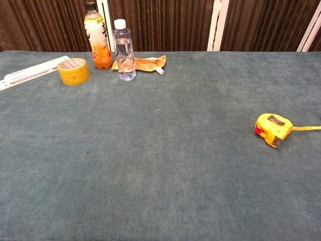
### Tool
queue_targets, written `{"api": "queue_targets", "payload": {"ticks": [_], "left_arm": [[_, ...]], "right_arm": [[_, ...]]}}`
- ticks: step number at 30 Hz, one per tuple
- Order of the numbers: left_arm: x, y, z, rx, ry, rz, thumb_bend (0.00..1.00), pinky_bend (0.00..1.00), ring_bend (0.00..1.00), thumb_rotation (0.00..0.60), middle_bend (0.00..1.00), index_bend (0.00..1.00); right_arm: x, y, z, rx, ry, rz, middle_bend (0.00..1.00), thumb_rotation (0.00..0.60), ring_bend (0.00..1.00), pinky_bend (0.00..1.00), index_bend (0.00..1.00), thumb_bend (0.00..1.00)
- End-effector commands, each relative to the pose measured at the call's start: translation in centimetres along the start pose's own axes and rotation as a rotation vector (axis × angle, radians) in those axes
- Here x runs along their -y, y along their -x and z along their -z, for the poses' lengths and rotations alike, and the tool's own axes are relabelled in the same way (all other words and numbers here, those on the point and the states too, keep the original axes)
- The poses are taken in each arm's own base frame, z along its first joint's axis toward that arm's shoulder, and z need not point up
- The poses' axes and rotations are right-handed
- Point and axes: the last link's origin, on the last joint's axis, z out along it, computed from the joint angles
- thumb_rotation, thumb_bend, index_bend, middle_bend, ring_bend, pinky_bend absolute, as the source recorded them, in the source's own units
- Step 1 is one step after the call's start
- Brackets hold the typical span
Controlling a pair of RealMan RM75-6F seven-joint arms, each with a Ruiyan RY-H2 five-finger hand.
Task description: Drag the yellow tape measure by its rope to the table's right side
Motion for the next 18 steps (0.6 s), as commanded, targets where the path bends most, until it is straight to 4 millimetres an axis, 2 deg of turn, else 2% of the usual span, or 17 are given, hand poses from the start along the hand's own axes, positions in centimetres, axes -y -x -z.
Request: {"api": "queue_targets", "payload": {"ticks": [1,4,7,11,14,18], "left_arm": [[0.1,-0.1,0.0,-0.002,-0.002,0.004,0.54,0.06,0.00,0.600,0.00,0.06],[0.1,-0.1,0.0,-0.004,0.001,0.006,0.54,0.06,0.00,0.600,0.00,0.06],[0.1,-0.2,0.0,-0.003,0.003,0.007,0.54,0.06,0.00,0.600,0.00,0.06],[0.2,-0.1,0.0,0.001,0.000,0.005,0.54,0.06,0.00,0.600,0.00,0.06],[0.3,-0.2,-0.1,0.000,-0.002,0.007,0.54,0.06,0.00,0.600,0.00,0.06],[0.3,-0.1,-0.2,0.007,0.004,0.012,0.54,0.06,0.00,0.600,0.00,0.06]], "right_arm": [[2.9,-1.5,0.0,-0.017,-0.059,0.006,0.00,0.600,0.00,0.00,0.00,0.08],[5.4,-1.9,0.3,-0.034,-0.112,-0.002,0.00,0.600,0.00,0.00,0.00,0.06],[8.5,-2.8,0.9,-0.137,-0.196,-0.079,0.00,0.600,0.00,0.00,0.00,0.06],[13.2,-3.9,3.4,-0.286,-0.344,-0.205,0.00,0.600,0.00,0.00,0.00,0.09],[15.2,-4.2,6.1,-0.306,-0.403,-0.206,0.00,0.600,0.00,0.00,0.07,0.13],[15.9,-3.3,9.6,-0.262,-0.389,-0.129,0.00,0.600,0.00,0.00,0.13,0.14]]}}
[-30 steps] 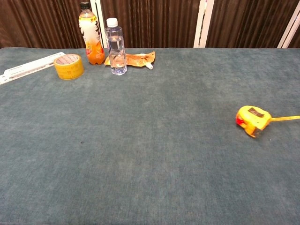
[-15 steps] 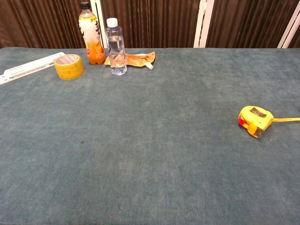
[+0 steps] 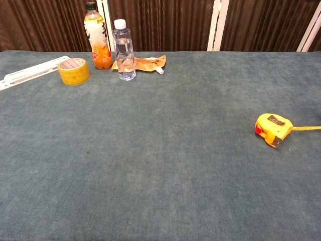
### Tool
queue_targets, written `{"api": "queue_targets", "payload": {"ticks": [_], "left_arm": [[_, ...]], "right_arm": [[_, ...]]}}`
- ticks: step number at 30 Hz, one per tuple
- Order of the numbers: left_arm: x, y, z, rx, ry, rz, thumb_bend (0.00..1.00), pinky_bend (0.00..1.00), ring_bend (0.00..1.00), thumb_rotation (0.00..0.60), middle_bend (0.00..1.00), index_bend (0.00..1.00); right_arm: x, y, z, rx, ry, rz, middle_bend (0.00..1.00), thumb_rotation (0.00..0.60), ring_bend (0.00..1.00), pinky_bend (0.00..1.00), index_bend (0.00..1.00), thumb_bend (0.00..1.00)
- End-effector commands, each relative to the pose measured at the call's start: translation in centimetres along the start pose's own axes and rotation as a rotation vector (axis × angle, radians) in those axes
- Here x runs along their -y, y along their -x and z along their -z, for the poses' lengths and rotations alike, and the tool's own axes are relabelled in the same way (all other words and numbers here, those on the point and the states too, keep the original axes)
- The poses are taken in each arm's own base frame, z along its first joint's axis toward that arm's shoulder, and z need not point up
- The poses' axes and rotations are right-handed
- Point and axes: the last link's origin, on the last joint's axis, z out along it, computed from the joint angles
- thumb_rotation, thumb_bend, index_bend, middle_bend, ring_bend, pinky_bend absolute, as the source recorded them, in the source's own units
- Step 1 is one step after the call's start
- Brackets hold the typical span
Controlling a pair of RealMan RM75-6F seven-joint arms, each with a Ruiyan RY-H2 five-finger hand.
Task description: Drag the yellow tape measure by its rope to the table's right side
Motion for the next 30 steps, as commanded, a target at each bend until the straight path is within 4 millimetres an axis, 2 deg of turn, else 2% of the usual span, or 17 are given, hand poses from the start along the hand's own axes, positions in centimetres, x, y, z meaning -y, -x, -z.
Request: {"api": "queue_targets", "payload": {"ticks": [1,6,8,11,14,18,30], "left_arm": [[0.0,0.1,0.0,0.008,0.008,0.004,0.54,0.06,0.00,0.600,0.00,0.06],[-0.1,0.1,-0.1,0.031,0.036,0.034,0.55,0.06,0.00,0.600,0.00,0.08],[-0.2,0.2,-0.2,0.047,0.053,0.048,0.55,0.06,0.00,0.600,0.00,0.08],[-0.6,0.5,-0.2,0.065,0.081,0.052,0.54,0.06,0.00,0.600,0.00,0.08],[-1.1,0.8,-0.1,0.086,0.120,0.058,0.54,0.06,0.00,0.600,0.00,0.08],[-1.9,1.1,0.2,0.115,0.169,0.064,0.55,0.06,0.00,0.600,0.00,0.08],[-2.1,1.1,0.1,0.100,0.174,0.055,0.55,0.06,0.00,0.600,0.00,0.08]], "right_arm": [[2.9,-0.6,4.2,-0.003,-0.016,0.074,0.00,0.600,0.00,0.00,0.13,0.14],[1.9,-0.3,10.6,-0.045,0.069,0.146,0.00,0.600,0.00,0.00,0.11,0.14],[0.5,-0.4,12.9,-0.095,0.110,0.172,0.00,0.600,0.00,0.00,0.11,0.14],[-2.1,-0.4,15.1,-0.135,0.189,0.198,0.00,0.600,0.00,0.00,0.12,0.14],[-4.1,0.0,15.7,-0.144,0.232,0.196,0.00,0.600,0.00,0.00,0.11,0.14],[-5.6,0.8,15.6,-0.116,0.250,0.198,0.00,0.600,0.00,0.00,0.12,0.14],[-4.8,0.4,15.8,-0.152,0.199,0.198,0.00,0.600,0.00,0.00,0.12,0.14]]}}
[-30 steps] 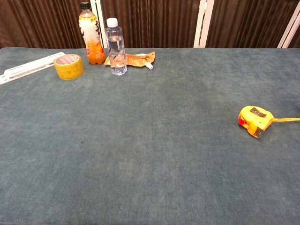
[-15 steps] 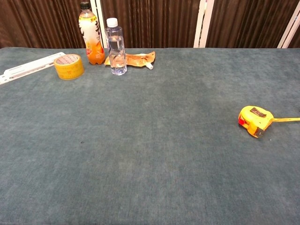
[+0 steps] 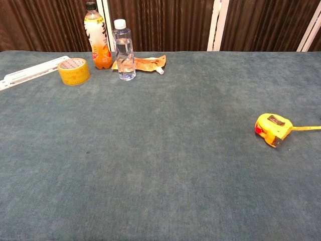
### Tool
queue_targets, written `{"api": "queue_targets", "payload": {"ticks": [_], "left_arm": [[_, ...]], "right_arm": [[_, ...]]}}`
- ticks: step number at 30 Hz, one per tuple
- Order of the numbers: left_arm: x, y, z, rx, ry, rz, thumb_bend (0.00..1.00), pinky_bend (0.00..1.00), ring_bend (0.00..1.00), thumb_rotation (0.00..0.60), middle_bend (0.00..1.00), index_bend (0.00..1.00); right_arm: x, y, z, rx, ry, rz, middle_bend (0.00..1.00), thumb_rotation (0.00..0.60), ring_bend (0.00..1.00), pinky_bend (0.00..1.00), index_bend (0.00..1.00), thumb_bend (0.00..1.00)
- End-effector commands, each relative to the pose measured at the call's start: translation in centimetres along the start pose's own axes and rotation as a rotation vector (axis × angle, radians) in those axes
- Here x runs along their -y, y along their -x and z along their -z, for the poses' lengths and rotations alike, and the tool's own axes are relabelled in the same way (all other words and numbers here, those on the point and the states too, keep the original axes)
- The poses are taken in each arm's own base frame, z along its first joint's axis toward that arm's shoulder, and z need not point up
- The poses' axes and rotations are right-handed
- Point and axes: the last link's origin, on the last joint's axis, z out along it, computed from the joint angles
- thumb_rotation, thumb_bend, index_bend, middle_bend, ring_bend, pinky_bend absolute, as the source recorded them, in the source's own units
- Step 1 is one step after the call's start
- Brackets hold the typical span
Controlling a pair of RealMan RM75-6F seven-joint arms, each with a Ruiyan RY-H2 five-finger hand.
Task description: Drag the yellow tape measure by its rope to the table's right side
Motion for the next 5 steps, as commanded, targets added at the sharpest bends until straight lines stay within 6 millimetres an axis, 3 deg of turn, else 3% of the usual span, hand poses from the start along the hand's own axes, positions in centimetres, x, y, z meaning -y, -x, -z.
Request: {"api": "queue_targets", "payload": {"ticks": [1,5], "left_arm": [[0.13,-0.09,-0.11,-0.022,-0.007,-0.003,0.55,0.06,0.00,0.600,0.00,0.08],[0.44,-0.24,-0.25,-0.038,-0.010,0.005,0.55,0.06,0.00,0.600,0.00,0.08]], "right_arm": [[0.06,-0.09,0.05,-0.007,-0.006,-0.004,0.00,0.600,0.00,0.00,0.13,0.14],[0.04,-0.14,-0.01,-0.014,-0.006,-0.010,0.00,0.600,0.00,0.00,0.13,0.14]]}}
